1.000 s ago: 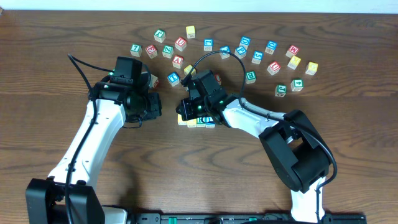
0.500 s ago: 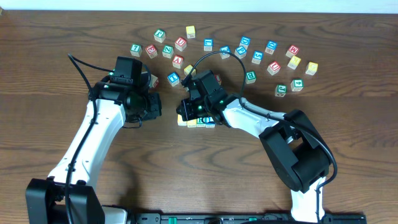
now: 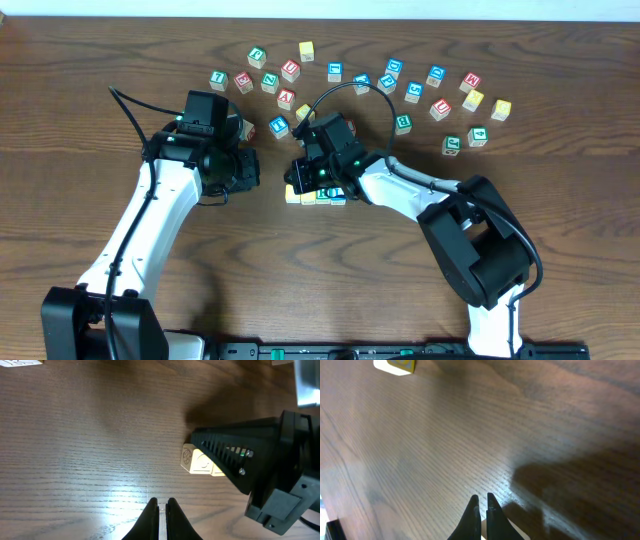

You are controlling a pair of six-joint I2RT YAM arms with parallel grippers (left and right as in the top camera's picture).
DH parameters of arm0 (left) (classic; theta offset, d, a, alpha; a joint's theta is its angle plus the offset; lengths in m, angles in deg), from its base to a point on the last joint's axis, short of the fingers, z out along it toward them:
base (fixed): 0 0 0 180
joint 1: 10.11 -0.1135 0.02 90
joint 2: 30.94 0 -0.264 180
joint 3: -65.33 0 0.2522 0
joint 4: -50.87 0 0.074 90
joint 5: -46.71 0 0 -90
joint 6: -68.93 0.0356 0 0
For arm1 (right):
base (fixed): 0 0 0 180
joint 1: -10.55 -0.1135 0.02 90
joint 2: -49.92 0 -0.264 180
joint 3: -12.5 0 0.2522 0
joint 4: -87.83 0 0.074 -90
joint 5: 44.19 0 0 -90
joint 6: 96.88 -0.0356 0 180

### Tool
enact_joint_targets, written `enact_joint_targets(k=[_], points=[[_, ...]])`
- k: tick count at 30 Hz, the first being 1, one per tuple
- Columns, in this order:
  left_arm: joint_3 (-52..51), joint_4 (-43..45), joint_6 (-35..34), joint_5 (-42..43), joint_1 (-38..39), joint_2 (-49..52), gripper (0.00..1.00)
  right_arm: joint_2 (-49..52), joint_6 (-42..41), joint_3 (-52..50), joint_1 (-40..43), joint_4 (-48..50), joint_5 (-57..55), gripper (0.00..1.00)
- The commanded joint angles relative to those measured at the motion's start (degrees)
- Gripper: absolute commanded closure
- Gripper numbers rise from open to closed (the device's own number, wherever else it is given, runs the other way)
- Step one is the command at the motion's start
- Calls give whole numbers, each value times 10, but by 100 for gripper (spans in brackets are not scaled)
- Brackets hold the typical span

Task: Spell out CORL
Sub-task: 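Lift right gripper away from the row to the back right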

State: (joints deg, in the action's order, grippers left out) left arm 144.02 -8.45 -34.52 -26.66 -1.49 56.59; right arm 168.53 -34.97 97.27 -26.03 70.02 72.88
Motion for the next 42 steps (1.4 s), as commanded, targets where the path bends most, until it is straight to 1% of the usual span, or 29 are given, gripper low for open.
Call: enact_joint_targets(k=[1, 8, 13, 17, 19, 24, 28, 32, 34, 42], points=[[0, 3, 1, 3, -2, -6, 93, 7, -6, 7, 17, 5, 3, 99], [0, 14, 2, 3, -2, -6, 93, -14, 17, 30, 51, -1, 46, 99], [0, 16, 2, 3, -2, -6, 93, -73, 30, 31, 78, -33, 49, 99], [0, 17, 3, 3, -2, -6, 93, -138, 48, 31, 103, -85, 46, 96], [0, 20, 3, 3, -2, -6, 92, -169, 49, 31, 119, -126, 36, 94], [0, 22, 3, 3, -2, -4, 93, -223, 50, 31, 153, -251, -15, 94], [-1, 23, 3, 3, -2, 9, 93, -231, 50, 31, 163, -338, -56, 95], [-7, 26, 3, 3, -2, 32, 93, -223, 50, 30, 157, -401, -101, 95], [-10, 31, 5, 3, 0, 47, 93, -218, 50, 24, 150, -414, -117, 95], [-10, 37, 42, 9, 22, 112, 92, -210, 43, 7, 133, -409, -118, 95]])
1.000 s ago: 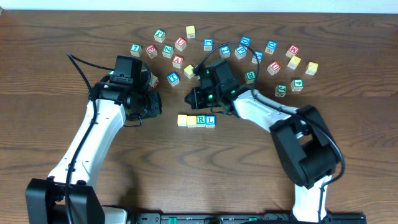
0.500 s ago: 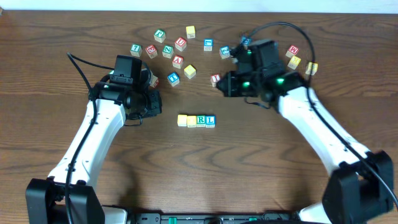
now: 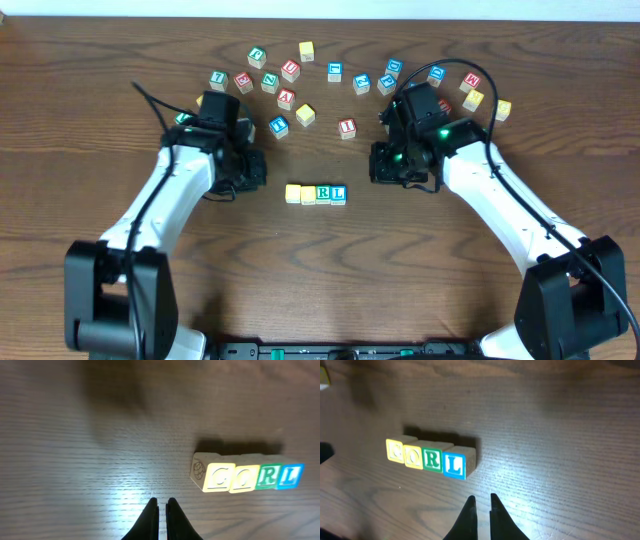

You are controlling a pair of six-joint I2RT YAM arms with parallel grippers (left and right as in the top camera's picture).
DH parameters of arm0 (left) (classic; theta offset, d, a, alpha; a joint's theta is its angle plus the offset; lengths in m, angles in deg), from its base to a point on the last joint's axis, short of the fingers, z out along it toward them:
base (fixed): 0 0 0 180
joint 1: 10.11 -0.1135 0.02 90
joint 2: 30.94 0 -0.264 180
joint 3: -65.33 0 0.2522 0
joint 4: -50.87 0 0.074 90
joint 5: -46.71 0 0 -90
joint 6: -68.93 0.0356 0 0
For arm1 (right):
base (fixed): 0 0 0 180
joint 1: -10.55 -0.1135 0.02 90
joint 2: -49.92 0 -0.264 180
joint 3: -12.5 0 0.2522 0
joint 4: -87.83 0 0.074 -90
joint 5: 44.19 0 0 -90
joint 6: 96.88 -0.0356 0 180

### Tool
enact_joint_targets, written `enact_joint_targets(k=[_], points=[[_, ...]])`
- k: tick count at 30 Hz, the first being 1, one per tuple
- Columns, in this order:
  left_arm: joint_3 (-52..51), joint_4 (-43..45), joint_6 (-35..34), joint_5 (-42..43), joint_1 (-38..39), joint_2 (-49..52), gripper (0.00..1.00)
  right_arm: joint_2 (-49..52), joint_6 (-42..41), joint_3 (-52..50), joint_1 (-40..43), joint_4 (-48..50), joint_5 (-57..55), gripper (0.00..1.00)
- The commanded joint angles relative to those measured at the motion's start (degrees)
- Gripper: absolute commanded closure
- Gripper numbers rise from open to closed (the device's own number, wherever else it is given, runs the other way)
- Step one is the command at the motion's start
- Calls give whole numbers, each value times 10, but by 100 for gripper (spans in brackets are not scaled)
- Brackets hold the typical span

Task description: Spell out CORL

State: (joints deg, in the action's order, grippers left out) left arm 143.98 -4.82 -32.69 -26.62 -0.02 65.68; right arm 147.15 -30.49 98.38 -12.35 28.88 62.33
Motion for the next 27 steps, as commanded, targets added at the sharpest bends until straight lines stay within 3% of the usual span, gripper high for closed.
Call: enact_joint_targets(k=[1, 27], points=[[-9, 3, 29, 9, 8, 30, 93, 4, -2, -4, -4, 2, -12, 95], [-9, 66, 33, 21, 41, 64, 92, 4, -3, -5, -5, 1, -16, 91]])
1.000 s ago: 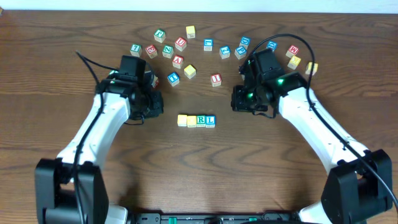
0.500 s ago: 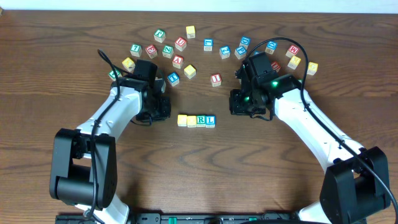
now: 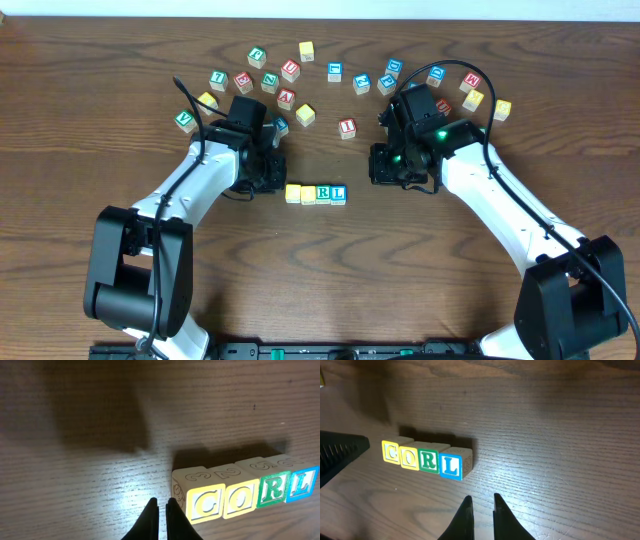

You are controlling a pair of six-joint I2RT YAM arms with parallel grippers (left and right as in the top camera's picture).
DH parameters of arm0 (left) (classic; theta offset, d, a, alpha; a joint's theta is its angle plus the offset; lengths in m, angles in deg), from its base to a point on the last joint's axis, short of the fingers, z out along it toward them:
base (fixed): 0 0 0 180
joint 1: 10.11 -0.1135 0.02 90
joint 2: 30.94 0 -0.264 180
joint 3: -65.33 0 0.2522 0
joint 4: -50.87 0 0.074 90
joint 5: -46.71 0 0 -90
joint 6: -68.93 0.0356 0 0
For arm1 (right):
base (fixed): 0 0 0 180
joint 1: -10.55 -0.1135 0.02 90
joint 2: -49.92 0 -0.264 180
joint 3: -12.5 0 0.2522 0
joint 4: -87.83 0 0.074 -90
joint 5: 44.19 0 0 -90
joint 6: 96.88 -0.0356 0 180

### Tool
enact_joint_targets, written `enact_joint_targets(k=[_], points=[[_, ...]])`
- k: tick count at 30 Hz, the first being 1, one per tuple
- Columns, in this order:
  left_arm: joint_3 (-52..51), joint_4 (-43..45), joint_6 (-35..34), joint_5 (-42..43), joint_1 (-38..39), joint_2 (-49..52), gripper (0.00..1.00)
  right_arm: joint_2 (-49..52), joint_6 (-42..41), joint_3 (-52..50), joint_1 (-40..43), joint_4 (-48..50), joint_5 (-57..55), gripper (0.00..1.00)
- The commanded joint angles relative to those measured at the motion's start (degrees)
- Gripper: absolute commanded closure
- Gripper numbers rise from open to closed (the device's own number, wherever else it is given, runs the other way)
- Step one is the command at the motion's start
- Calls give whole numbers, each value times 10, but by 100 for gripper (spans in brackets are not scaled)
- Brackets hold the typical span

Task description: Spell out CORL

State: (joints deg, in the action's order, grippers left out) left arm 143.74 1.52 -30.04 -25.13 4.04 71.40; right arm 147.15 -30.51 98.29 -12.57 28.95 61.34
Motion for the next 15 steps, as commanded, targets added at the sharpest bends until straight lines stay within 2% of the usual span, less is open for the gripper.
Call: enact_joint_targets(k=[1, 15], points=[[-7, 3, 7, 6, 1, 7, 93, 4, -3, -4, -2, 0, -6, 91], [-24, 13, 8, 7, 1, 7, 93, 4, -3, -4, -2, 0, -11, 92]])
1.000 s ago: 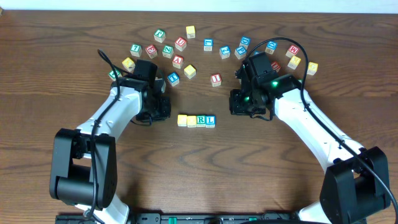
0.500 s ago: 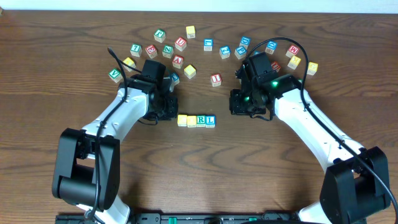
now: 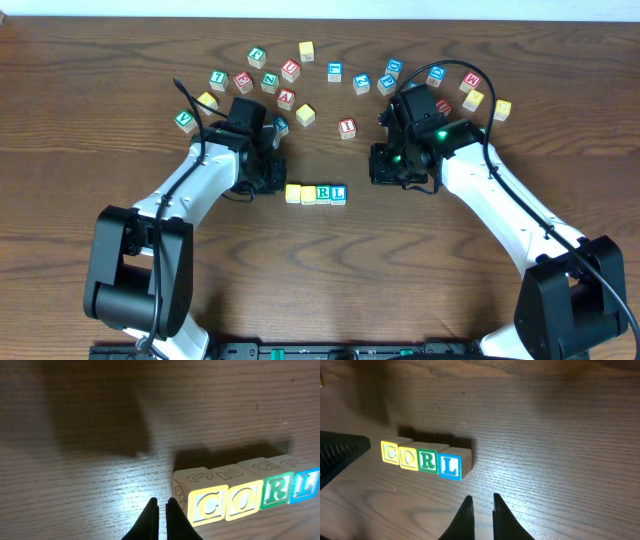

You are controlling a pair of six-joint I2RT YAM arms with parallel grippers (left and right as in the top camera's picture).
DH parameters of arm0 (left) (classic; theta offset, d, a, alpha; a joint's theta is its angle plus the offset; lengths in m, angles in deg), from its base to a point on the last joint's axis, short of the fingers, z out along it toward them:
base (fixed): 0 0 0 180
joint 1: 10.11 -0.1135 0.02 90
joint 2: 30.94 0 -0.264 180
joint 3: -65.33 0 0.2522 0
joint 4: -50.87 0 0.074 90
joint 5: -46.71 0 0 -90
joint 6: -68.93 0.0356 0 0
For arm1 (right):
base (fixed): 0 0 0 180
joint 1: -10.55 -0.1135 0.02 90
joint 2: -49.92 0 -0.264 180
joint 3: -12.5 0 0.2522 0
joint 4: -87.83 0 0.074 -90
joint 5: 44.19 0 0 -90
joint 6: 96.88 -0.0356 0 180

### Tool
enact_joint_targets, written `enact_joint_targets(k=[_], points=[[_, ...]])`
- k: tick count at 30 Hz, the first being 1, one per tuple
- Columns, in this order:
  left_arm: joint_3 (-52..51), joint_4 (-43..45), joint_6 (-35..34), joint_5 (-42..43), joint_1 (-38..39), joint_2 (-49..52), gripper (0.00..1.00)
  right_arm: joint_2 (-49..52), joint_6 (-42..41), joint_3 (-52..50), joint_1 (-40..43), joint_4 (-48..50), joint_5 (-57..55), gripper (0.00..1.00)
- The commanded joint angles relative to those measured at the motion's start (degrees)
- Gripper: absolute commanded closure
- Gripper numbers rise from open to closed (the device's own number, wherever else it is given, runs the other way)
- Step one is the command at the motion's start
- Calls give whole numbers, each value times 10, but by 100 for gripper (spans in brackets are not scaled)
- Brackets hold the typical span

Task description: Spell out CORL

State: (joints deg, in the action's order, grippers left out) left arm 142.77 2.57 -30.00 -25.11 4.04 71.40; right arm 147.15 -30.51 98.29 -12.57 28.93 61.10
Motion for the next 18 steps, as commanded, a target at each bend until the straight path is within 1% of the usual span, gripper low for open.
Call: enact_joint_targets(k=[1, 9, 18], points=[[-17, 5, 7, 7, 1, 7, 92, 4, -3, -4, -2, 1, -8, 93], [-32, 28, 7, 33, 1, 7, 93, 4, -3, -4, -2, 1, -8, 92], [-35, 36, 7, 33, 1, 7, 92, 4, -3, -4, -2, 1, -8, 92]])
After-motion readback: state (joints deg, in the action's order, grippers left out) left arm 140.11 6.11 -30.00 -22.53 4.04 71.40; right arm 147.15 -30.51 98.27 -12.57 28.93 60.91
